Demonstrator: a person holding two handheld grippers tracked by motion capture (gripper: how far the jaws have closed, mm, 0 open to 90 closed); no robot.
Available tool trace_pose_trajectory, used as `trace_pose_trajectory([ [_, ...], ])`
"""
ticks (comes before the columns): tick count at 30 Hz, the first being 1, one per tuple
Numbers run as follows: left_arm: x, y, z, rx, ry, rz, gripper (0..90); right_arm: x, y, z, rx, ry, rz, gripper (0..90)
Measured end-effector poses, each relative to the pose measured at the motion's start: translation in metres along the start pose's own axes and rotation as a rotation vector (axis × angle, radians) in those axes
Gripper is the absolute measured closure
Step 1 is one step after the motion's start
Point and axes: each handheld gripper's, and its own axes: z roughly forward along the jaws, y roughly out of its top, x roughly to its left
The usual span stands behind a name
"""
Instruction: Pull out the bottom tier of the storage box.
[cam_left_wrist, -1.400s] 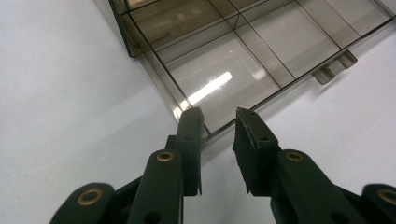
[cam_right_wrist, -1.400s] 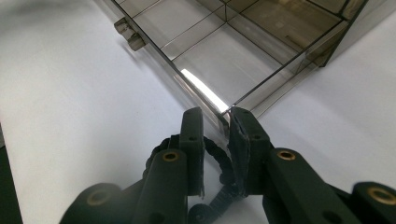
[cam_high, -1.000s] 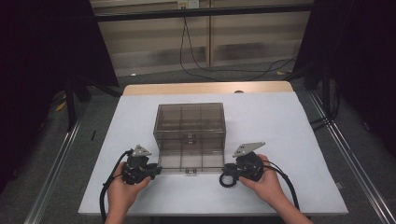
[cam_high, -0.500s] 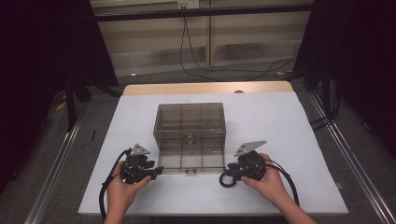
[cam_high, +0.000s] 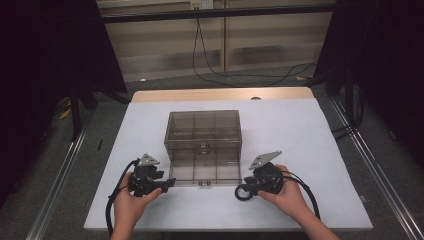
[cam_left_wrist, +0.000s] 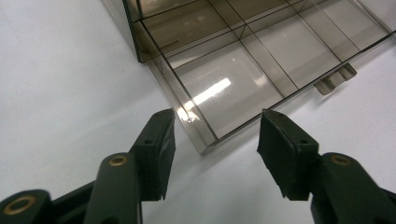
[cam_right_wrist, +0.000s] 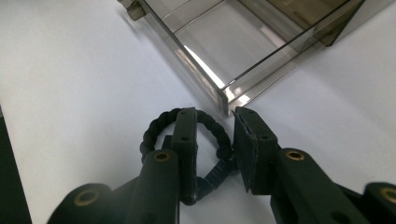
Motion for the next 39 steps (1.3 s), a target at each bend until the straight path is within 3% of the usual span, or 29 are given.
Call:
trace_pose_trajectory([
  [12, 0.0022, 0.0006, 0.0006, 0.011, -0.008, -0.003, 35.4, -0.0026, -0.0011, 0.0024, 0.027, -0.007, -0.024, 72.1],
  [14, 0.0024, 0.0005, 0.0007, 0.008, -0.016, -0.007, 34.5, -0.0027, -0.0019, 0.0035, 0.051, -0.016, -0.022, 72.3],
  [22, 0.0033, 0.0011, 0.0006, 0.001, 0.001, 0.003, 28.7, -0.0043, -0.0021, 0.0043, 0.052, -0.012, -0.028, 74.4],
  [25, 0.0038, 0.0017, 0.0013, 0.005, -0.002, -0.019, 26.4, -0.0042, -0.0014, 0.0043, 0.053, -0.016, -0.026, 78.7],
  [30, 0.0028, 0.0028, 0.0031, 0.018, -0.002, 0.008, 22.7, -0.0061, -0.0004, 0.0037, 0.045, -0.014, -0.031, 82.0],
  [39, 0.0034, 0.0047, 0.0028, 0.012, 0.023, 0.012, 12.1, -0.0086, 0.0006, 0.0002, 0.063, -0.007, -0.014, 83.8],
])
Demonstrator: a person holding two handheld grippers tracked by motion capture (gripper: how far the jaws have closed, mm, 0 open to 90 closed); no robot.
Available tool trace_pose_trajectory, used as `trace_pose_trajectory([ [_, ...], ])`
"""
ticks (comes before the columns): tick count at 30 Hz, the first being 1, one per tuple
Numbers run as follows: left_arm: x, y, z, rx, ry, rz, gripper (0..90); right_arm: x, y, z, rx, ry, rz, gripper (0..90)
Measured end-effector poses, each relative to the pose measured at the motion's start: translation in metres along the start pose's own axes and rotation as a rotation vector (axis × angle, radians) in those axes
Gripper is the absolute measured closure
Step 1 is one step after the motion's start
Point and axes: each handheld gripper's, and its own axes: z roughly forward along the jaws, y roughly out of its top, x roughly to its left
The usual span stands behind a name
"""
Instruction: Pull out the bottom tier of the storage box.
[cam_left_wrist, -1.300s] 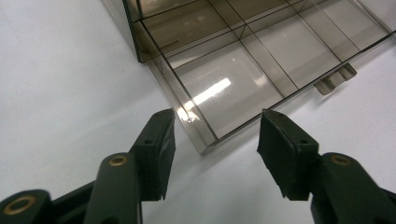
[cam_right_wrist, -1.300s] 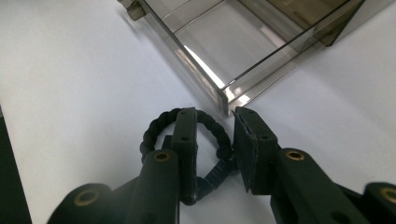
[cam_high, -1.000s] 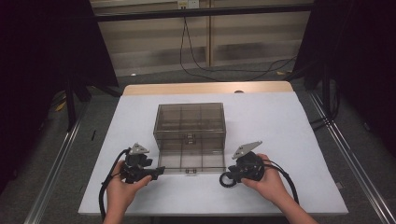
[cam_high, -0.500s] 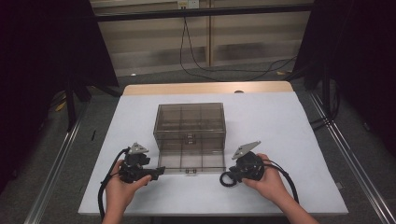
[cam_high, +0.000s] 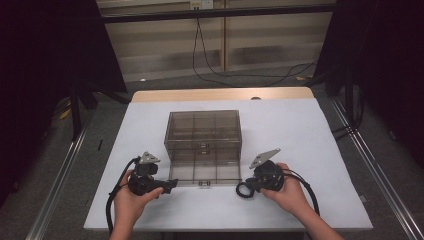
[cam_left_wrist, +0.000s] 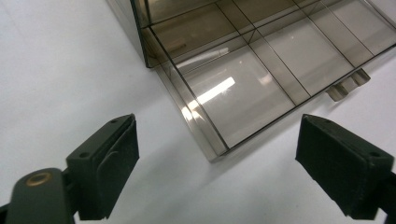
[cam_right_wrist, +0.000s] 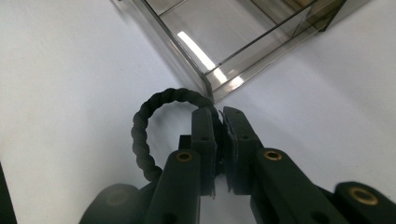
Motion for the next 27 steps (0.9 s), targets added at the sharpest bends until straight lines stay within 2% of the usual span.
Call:
trace_pose_trajectory([
  [11, 0.0, 0.002, 0.0, -0.001, 0.007, -0.002, 9.2, -0.002, -0.001, -0.007, 0.011, 0.005, 0.019, 84.1],
  [13, 0.0, 0.002, 0.0, 0.001, 0.01, 0.002, 9.2, -0.002, -0.001, -0.008, -0.006, 0.007, 0.015, 84.1],
  [14, 0.0, 0.002, -0.001, -0.005, 0.006, -0.009, 9.2, -0.003, -0.001, -0.009, -0.004, 0.007, 0.016, 84.1],
  [16, 0.001, 0.002, -0.001, 0.001, 0.012, 0.0, 9.2, -0.003, 0.0, -0.012, -0.001, 0.0, 0.02, 84.1],
  [20, 0.003, 0.001, -0.001, -0.005, 0.009, -0.009, 9.0, -0.004, 0.003, -0.014, -0.007, 0.001, 0.024, 84.0],
  [27, 0.003, 0.0, -0.003, 0.002, 0.014, -0.011, 9.3, -0.002, 0.008, -0.016, -0.015, 0.01, 0.01, 84.0],
])
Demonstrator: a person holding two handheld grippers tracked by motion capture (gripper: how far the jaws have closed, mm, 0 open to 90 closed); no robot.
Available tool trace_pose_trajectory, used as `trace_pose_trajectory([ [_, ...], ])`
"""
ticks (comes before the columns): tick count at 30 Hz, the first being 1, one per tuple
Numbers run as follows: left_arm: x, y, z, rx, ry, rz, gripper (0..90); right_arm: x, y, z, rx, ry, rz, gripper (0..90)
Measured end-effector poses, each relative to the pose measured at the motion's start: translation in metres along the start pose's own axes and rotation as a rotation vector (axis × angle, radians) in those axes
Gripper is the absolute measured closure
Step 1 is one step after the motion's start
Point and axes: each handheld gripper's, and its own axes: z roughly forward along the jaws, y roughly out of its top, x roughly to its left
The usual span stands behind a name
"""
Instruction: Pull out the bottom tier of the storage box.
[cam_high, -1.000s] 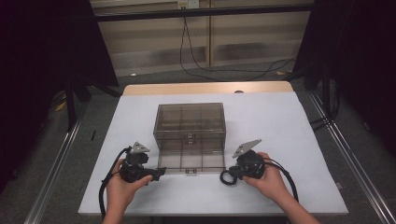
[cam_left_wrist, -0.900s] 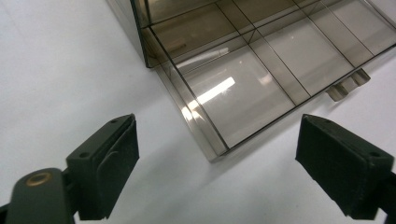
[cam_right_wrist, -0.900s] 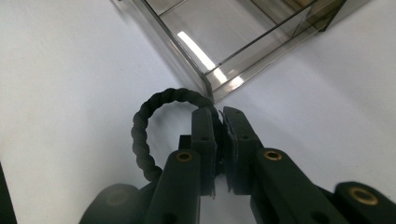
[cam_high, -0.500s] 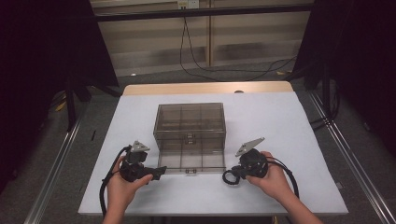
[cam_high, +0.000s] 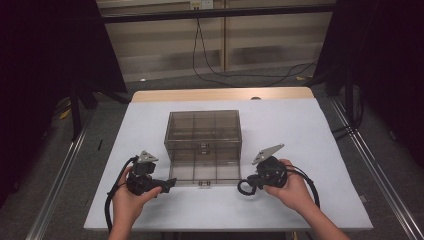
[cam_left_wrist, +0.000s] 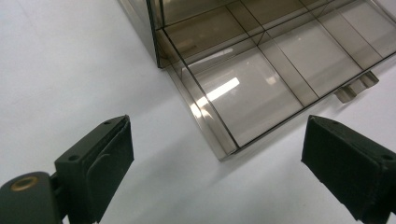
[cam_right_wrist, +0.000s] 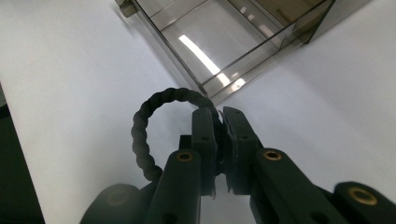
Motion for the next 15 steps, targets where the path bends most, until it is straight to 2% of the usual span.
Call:
trace_pose_trajectory([
  [15, -0.001, 0.002, 0.002, 0.003, -0.003, -0.004, 9.7, -0.003, 0.012, -0.014, 0.011, 0.003, 0.003, 84.0],
])
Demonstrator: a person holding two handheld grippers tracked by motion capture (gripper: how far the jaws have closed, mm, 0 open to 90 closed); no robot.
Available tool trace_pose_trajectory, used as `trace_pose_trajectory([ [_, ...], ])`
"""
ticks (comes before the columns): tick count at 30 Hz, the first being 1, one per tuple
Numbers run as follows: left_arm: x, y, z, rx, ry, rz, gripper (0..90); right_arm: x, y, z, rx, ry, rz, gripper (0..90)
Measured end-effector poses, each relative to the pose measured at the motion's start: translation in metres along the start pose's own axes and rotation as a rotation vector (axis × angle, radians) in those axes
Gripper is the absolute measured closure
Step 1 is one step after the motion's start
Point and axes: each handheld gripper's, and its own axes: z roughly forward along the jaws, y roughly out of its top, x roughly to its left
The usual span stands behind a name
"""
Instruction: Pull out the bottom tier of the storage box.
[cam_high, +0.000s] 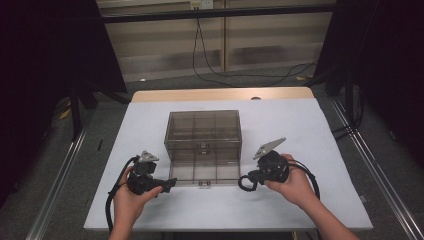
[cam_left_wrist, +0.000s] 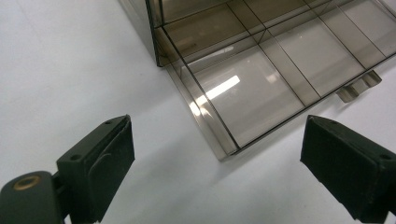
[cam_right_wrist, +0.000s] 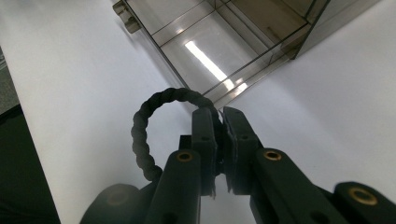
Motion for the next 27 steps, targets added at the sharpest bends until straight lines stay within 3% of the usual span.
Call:
trace_pose_trajectory([
  [27, -0.001, 0.003, 0.002, 0.001, 0.005, 0.007, 9.7, -0.004, 0.02, -0.009, -0.003, 0.01, 0.004, 84.0],
])
